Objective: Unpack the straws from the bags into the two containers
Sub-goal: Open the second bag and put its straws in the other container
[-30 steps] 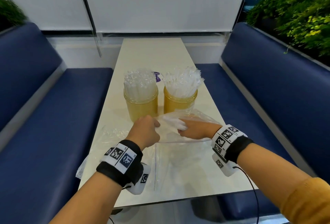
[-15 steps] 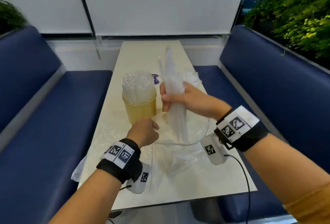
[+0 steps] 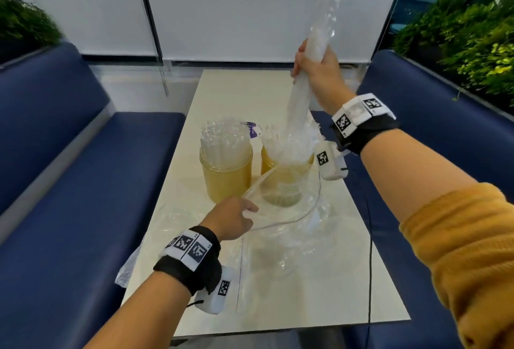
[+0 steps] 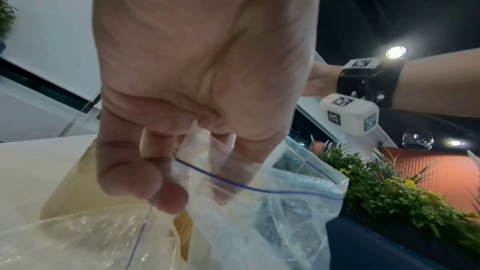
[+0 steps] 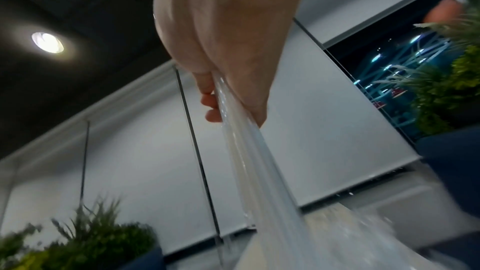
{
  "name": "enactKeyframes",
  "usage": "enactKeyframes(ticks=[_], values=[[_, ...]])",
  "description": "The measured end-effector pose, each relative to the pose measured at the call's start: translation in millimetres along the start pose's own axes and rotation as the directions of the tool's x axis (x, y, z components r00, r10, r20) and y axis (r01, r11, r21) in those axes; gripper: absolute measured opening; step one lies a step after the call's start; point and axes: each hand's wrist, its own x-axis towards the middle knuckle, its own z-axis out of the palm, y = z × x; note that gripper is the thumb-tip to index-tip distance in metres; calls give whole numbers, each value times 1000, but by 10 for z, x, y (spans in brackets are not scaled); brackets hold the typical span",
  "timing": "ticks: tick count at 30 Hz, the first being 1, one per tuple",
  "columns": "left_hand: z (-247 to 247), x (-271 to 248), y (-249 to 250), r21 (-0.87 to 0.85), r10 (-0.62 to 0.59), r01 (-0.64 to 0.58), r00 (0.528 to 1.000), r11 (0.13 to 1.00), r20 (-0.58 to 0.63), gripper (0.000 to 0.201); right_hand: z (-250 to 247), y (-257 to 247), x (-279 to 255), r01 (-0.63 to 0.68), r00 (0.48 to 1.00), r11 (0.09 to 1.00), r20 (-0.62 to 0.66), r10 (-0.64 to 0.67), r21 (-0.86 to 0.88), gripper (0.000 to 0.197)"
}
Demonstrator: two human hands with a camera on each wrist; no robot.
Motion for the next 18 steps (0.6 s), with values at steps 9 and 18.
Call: enactKeyframes(ticks=[9, 18], values=[[32, 10, -92, 13, 69, -70, 995, 997, 67, 41, 107, 882, -206, -188, 968, 963, 130, 215, -192, 8], [58, 42, -70, 20, 96, -97, 993, 995, 72, 41, 13, 1007, -235, -279, 959, 892, -62, 275, -356, 46]])
